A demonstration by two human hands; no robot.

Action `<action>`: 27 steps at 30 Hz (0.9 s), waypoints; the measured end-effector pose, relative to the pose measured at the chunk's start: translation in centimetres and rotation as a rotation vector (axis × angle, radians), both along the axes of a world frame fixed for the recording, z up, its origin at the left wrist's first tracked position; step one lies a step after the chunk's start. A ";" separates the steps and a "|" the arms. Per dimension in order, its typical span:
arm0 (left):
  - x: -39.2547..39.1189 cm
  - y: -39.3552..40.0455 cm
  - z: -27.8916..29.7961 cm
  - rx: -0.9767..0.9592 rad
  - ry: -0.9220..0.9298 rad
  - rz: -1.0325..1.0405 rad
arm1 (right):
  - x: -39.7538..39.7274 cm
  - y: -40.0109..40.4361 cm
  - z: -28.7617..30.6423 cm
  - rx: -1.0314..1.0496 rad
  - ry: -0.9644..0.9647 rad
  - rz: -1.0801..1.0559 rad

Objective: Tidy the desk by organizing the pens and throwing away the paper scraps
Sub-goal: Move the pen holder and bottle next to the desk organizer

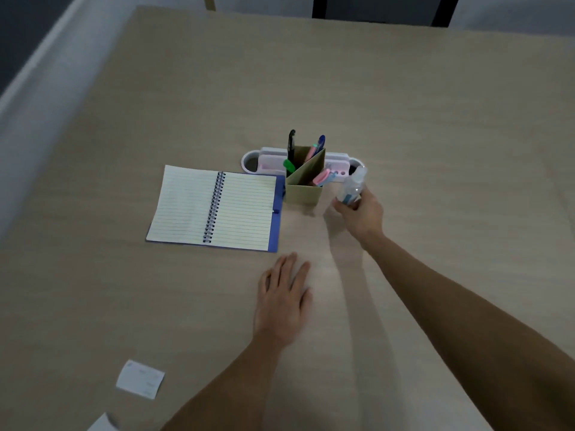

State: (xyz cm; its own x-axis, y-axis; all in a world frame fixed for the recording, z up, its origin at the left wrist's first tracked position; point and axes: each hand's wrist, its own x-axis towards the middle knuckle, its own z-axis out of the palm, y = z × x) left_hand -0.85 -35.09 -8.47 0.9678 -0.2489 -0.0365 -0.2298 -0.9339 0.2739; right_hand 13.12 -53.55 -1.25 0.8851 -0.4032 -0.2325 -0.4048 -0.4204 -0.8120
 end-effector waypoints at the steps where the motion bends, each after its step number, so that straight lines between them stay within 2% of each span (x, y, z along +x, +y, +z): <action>1: 0.0 0.0 0.0 -0.008 -0.004 0.010 | 1.0 0.2 -0.3 -0.003 0.020 0.022; 9: 0.0 -0.1 -0.7 -0.049 -0.035 0.015 | 3.8 1.1 -1.2 -0.029 0.043 0.063; 14: 0.3 -0.1 -0.2 -0.061 -0.021 0.019 | 0.2 0.3 -0.5 -0.024 0.145 0.051; 18: 0.6 0.4 1.8 -0.133 0.062 -0.043 | -4.5 -1.5 0.7 -0.042 0.240 0.126; 20: 0.7 1.3 3.4 -0.247 0.194 -0.076 | -6.8 -2.3 1.4 -0.063 0.279 0.162; 23: -1.4 3.8 6.5 -0.624 0.388 0.089 | -10.2 -1.7 2.2 -0.117 0.323 0.197; 25: -4.2 6.8 8.1 -0.735 0.324 0.207 | -12.4 0.2 2.4 -0.142 0.345 0.260; 27: -7.5 11.1 8.5 -0.710 0.177 0.299 | -14.6 3.3 2.4 -0.162 0.347 0.371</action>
